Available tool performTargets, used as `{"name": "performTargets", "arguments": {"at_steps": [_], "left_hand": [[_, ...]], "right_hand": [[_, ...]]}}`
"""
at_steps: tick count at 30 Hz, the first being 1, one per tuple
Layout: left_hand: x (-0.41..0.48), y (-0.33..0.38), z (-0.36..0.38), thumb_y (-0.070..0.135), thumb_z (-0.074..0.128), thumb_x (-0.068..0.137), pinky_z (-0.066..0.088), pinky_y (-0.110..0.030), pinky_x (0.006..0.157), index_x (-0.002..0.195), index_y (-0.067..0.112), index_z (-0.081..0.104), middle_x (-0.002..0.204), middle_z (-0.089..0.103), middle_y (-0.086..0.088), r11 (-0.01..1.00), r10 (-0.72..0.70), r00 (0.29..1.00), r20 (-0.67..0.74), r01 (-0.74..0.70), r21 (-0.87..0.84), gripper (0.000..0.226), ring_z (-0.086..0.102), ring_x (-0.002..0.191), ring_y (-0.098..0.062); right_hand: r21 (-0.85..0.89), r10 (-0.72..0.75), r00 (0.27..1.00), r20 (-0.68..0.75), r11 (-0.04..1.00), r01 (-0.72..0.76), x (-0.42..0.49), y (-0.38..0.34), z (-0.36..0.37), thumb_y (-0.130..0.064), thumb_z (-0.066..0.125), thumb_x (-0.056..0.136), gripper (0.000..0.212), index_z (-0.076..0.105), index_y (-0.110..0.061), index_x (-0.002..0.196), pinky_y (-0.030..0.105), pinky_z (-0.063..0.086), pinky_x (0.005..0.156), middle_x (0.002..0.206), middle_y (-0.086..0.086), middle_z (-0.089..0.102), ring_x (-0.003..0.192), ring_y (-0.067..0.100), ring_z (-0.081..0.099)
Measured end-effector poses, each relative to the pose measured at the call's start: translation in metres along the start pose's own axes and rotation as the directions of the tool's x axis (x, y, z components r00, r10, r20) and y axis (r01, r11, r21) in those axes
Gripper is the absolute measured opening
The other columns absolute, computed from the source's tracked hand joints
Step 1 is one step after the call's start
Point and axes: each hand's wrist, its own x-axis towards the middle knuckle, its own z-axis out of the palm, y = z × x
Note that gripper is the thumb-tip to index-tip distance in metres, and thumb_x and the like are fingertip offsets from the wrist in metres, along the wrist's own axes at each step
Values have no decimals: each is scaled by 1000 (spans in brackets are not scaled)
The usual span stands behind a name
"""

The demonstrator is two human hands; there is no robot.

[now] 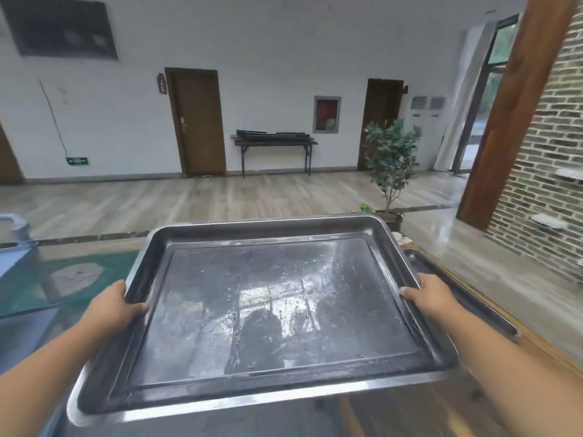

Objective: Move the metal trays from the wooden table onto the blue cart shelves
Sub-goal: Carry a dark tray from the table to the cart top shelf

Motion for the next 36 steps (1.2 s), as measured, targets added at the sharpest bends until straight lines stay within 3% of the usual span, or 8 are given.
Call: {"name": "performTargets", "arguments": {"at_steps": [5,10,13,17,21,27,32,36], "left_hand": [[15,-38,-19,22,81,75,49,-42,75,98,10,59,95,67,-13,996,-91,994,-52,92,13,34,62,87,-34],[48,-58,-28,25,81,75,41,-38,63,81,13,52,79,59,-6,983,-180,974,-138,182,5,33,56,74,-27],[75,-62,-27,28,81,76,42,-38,65,88,10,52,83,57,-5,973,-218,960,-175,229,44,36,55,77,-27],[108,-64,-26,29,80,77,44,-40,69,95,5,52,90,59,-11,954,-265,941,-211,288,83,41,52,79,-28],[123,-74,-30,29,81,78,42,-38,66,92,6,53,89,59,-10,927,-338,908,-248,366,78,39,54,79,-29],[136,-103,-50,27,81,76,40,-37,66,87,10,53,89,63,-11,897,-407,862,-302,439,45,35,55,78,-28],[149,-138,-63,23,82,75,35,-34,56,76,16,50,73,56,-3,870,-461,811,-359,492,-6,33,52,66,-23],[173,-179,-77,21,83,74,36,-35,60,82,16,52,76,57,-4,846,-506,782,-365,532,-34,32,52,70,-26]], "right_hand": [[9,-82,992,93,997,82,44,-47,48,-22,70,83,7,67,-21,77,33,46,69,75,-5,70,75,19,64],[48,-150,978,147,988,144,107,-86,100,-22,72,83,12,64,-20,75,34,48,70,73,-1,69,72,20,64],[76,-188,968,168,981,178,155,-112,128,-23,74,83,19,59,-14,77,36,48,75,75,1,65,75,23,61],[59,-243,942,231,970,235,211,-151,159,-23,74,83,14,62,-21,75,33,47,69,72,1,67,74,26,64],[65,-302,908,291,953,297,250,-194,194,-21,73,82,11,63,-21,76,35,50,75,76,5,69,78,28,66],[99,-365,853,373,930,355,277,-252,250,-19,74,82,13,63,-22,77,34,47,75,82,8,69,83,30,64],[105,-403,800,444,910,401,291,-305,305,-20,72,84,10,70,-12,90,36,48,76,86,11,71,83,30,65],[112,-437,762,477,891,441,295,-355,359,-20,72,84,10,71,-12,90,35,49,78,85,11,72,84,30,66]]}}
